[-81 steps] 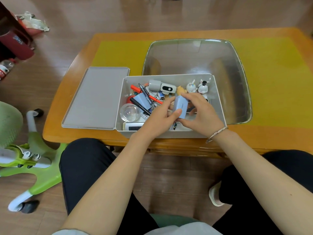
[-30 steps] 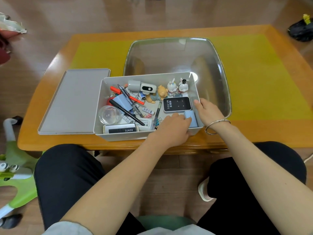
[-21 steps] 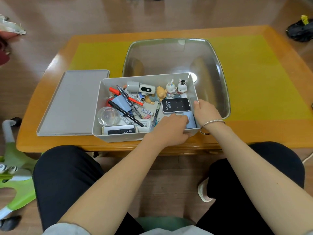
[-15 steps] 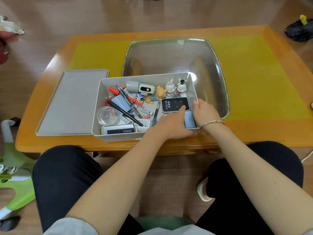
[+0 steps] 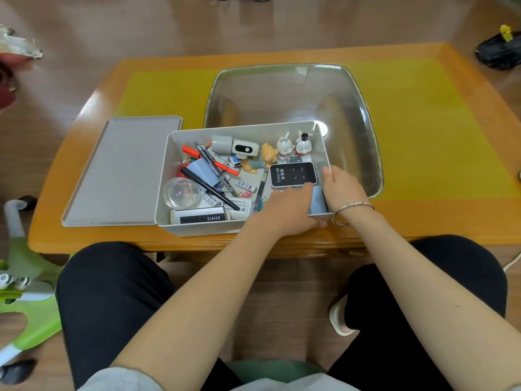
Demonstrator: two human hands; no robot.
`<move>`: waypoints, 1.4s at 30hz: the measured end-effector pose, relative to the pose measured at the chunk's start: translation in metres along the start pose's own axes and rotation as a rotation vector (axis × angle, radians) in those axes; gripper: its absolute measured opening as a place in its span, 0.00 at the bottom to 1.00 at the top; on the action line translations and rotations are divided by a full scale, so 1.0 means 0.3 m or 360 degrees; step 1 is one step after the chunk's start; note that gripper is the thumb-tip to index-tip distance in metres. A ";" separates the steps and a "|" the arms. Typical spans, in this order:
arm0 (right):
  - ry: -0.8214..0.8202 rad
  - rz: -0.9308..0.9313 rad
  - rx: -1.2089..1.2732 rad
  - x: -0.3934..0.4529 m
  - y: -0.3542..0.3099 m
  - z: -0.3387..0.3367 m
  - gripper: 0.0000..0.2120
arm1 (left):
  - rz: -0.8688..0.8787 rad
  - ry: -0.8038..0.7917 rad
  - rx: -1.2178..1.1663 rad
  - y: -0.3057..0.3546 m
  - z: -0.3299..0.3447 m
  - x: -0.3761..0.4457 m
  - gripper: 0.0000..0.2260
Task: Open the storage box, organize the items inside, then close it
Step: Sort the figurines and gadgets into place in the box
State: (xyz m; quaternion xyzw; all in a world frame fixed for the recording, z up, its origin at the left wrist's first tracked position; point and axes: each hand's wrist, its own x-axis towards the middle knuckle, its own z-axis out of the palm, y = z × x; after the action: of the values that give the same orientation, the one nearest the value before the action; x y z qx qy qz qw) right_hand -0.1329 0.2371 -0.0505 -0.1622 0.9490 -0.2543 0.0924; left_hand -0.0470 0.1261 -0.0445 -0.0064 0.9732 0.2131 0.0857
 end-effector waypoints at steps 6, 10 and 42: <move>-0.0016 0.0038 -0.0033 -0.001 -0.011 -0.006 0.22 | 0.0037 -0.0050 0.0196 0.017 0.011 -0.011 0.21; 0.0073 0.0057 -0.0037 -0.006 -0.028 -0.012 0.18 | 0.0057 -0.0152 0.0101 -0.013 -0.008 -0.030 0.24; -0.0386 -0.0912 -0.0480 0.014 -0.570 0.260 0.21 | -0.0772 0.0895 -0.0056 -0.512 -0.179 -0.302 0.18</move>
State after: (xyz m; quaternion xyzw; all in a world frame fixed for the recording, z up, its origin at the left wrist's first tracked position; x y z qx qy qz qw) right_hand -0.0720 0.0604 -0.0300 -0.4630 0.8739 -0.1058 0.1042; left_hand 0.0410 -0.0381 -0.0448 -0.2965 0.9252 0.1931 -0.1371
